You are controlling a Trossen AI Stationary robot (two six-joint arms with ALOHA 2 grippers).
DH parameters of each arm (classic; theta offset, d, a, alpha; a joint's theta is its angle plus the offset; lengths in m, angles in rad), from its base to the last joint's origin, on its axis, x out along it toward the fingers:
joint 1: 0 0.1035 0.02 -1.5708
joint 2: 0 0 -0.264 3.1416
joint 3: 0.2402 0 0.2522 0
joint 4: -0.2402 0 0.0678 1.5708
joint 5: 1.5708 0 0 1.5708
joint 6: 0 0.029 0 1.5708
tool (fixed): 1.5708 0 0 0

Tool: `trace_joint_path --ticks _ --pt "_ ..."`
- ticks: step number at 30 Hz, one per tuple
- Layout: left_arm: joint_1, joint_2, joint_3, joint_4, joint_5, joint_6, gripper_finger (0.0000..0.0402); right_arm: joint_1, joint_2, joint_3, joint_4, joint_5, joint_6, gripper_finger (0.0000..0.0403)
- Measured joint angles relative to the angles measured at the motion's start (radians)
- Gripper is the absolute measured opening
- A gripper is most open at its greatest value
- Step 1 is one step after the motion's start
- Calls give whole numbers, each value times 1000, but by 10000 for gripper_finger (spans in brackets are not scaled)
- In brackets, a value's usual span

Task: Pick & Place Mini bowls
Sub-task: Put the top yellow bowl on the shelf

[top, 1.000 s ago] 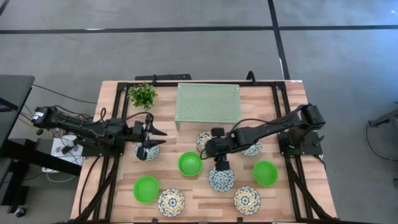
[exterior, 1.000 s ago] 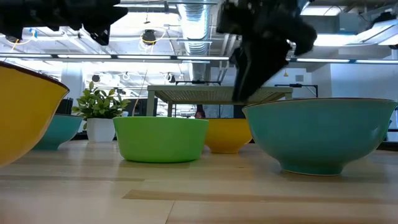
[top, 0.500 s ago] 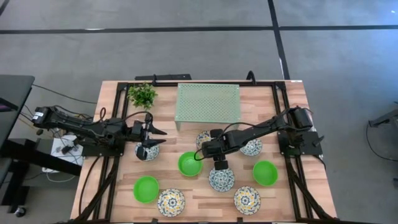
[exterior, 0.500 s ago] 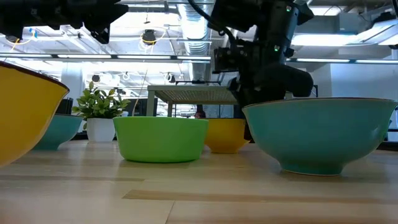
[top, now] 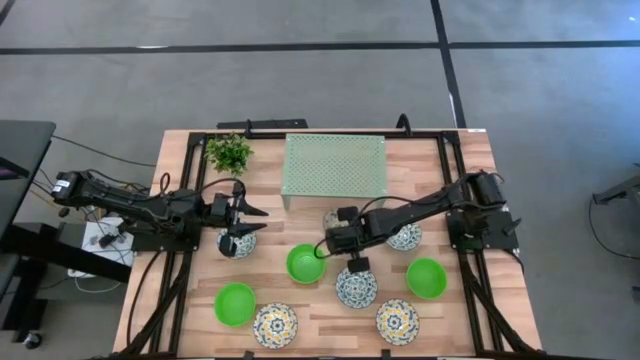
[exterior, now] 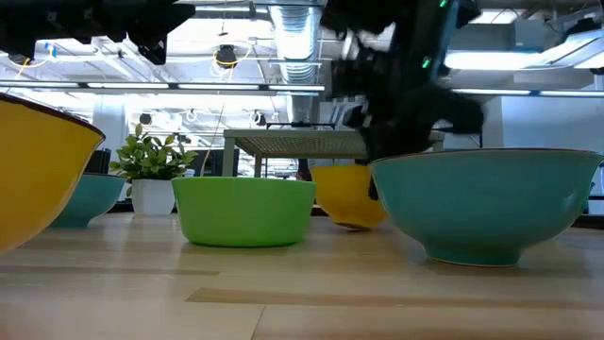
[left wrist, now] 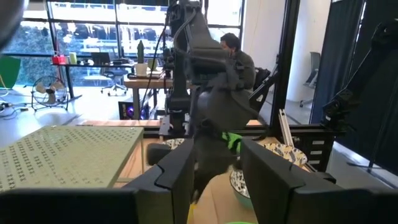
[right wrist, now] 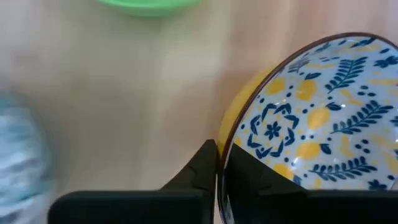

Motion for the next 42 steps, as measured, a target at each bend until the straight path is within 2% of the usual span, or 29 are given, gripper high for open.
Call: trace_joint_path --ticks 6,9,13,18,22,26,31,42 --pt "1 0 0 51 0 0 131 71 -85 75 -46 10 7 11" --pt "1 0 0 89 0 2 131 98 -140 106 -70 95 -11 15" --pt "1 0 0 97 0 92 131 98 -218 139 -139 235 -51 7" --pt "1 0 0 102 0 135 131 41 -299 144 -184 305 -74 12" --pt "1 0 0 115 0 136 131 -28 -332 145 -204 296 -119 13" --pt "1 0 0 117 0 135 131 -108 -350 145 -303 294 -139 5" --pt "1 0 0 121 0 135 131 -211 -343 144 -414 285 -125 14" --pt "1 0 0 129 0 135 131 -393 -319 144 -497 153 -203 12"
